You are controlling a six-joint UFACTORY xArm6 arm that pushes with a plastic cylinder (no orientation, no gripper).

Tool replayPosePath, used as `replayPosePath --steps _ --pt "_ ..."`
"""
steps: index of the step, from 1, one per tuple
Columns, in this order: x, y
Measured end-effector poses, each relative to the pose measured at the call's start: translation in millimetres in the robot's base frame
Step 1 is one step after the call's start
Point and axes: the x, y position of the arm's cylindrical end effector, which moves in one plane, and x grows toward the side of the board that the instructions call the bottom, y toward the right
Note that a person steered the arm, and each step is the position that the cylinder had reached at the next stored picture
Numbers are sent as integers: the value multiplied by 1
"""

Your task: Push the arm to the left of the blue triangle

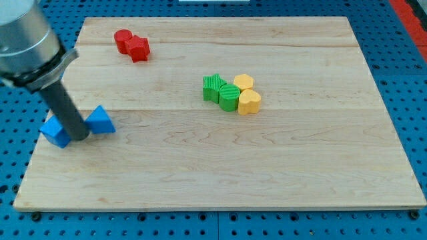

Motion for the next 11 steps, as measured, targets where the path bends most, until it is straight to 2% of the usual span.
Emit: replayPosePath --steps 1,2,3,4,5,6,7,8,9,10,11 --pt "-13 50" --pt "-59 58" --pt "-150 -12" --pt "-105 25" --pt "-110 -40" --pt "-139 -60" --pt "-162 -15" --pt "-162 6" --pt "-138 -52" --pt "-155 -96" --pt "-178 -86"
